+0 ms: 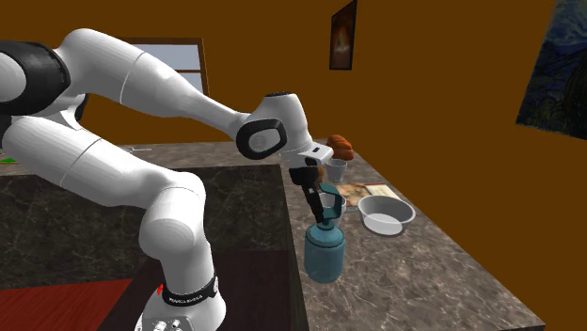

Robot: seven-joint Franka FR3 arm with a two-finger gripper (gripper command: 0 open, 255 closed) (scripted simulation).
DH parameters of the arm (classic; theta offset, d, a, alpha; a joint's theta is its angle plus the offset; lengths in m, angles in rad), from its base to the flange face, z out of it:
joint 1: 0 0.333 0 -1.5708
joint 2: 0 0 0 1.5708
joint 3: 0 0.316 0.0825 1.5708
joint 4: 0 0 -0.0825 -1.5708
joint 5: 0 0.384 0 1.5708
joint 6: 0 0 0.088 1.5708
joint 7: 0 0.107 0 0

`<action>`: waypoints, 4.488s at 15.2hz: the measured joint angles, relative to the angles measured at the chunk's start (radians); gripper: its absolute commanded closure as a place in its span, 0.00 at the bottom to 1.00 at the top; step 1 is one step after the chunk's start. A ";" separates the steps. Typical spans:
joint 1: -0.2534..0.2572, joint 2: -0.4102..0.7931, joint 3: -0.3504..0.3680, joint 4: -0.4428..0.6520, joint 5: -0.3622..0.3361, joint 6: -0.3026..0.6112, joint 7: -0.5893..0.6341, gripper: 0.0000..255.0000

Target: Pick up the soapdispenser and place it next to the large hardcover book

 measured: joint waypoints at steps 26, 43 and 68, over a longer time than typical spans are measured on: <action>-0.006 -0.027 -0.011 0.068 -0.009 -0.093 -0.005 1.00; -0.019 -0.077 -0.040 0.272 -0.032 -0.346 -0.015 1.00; -0.041 0.001 -0.067 0.652 -0.059 -0.648 -0.024 1.00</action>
